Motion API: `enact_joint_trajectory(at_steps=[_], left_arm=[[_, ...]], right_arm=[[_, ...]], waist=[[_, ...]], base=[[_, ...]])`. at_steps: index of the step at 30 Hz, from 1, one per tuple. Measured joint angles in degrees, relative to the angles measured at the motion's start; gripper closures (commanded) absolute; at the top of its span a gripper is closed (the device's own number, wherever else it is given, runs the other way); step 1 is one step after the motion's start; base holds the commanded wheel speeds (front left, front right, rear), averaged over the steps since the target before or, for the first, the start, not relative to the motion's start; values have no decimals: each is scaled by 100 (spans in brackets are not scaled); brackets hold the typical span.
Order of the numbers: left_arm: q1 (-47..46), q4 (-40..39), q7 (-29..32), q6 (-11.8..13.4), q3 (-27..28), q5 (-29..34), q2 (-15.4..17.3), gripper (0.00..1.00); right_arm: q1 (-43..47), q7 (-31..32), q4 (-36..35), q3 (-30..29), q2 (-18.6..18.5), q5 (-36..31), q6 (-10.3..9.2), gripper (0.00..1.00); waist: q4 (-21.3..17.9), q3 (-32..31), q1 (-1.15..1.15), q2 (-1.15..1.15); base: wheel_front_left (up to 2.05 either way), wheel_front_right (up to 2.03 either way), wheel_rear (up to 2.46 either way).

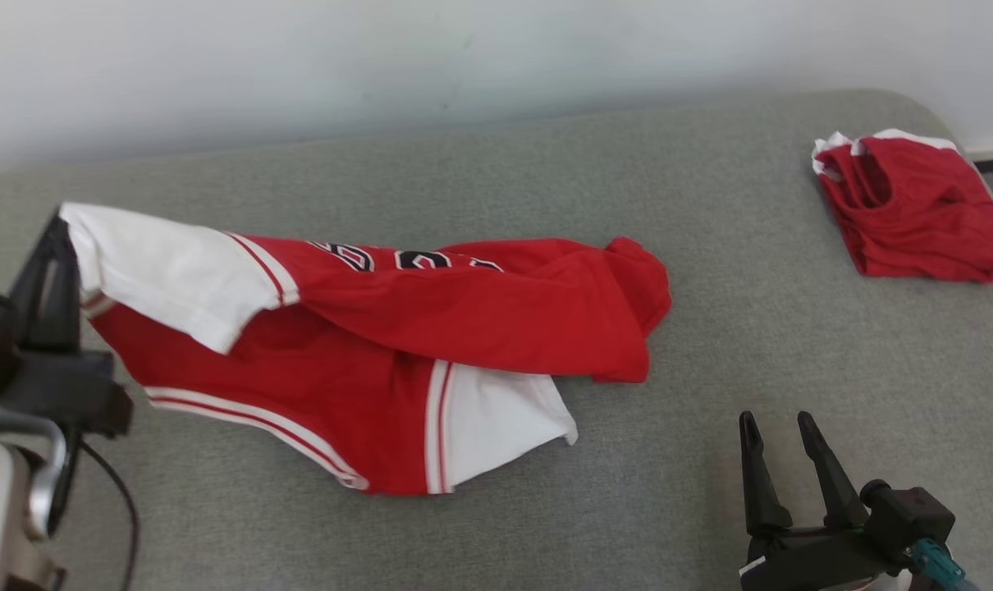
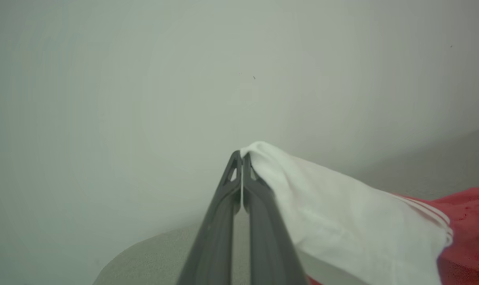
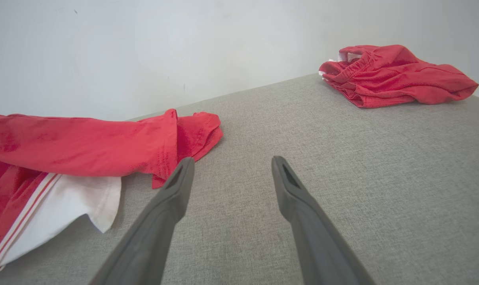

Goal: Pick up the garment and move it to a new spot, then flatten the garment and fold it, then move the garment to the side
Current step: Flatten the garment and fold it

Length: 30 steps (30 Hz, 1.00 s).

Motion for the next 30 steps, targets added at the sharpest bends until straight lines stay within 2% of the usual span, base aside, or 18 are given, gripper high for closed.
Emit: enact_joint_trajectory(at_steps=[3,9,10,11,16,21,25,30], left_arm=[[-446,422,29,-49,-44,124,188,100],[-949,1521,5,-97,-140,149,233,100],[-969,1671,0,-98,-163,151,234,13],[-976,1818,-45,-98,-167,149,223,0],[-969,2264,-208,-101,-165,113,158,0],[-789,2325,-304,-75,-81,60,178,0],[-586,1853,-357,7,64,-93,81,0],[-181,1162,-369,57,-18,-82,-160,0]], right_arm=[[-70,0,4,20,7,-1,0,0],[-144,0,59,51,10,-1,0,0],[-148,0,70,53,10,-1,0,0],[-148,0,87,48,7,-1,0,0],[-99,0,115,-24,11,-10,0,0],[-13,0,130,-35,0,-14,0,0],[63,0,132,-35,7,-19,0,0],[142,0,143,-10,32,-19,0,0]], waist=[[-107,106,0,0],[-346,258,0,0],[-379,268,0,0],[-409,269,1,0],[-441,158,0,0],[-319,-34,0,0],[-167,-171,0,0],[21,-312,0,0]], base=[[0,0,0],[0,0,0],[0,0,0],[0,0,0],[0,0,0],[0,0,0],[0,0,0],[0,0,0]])
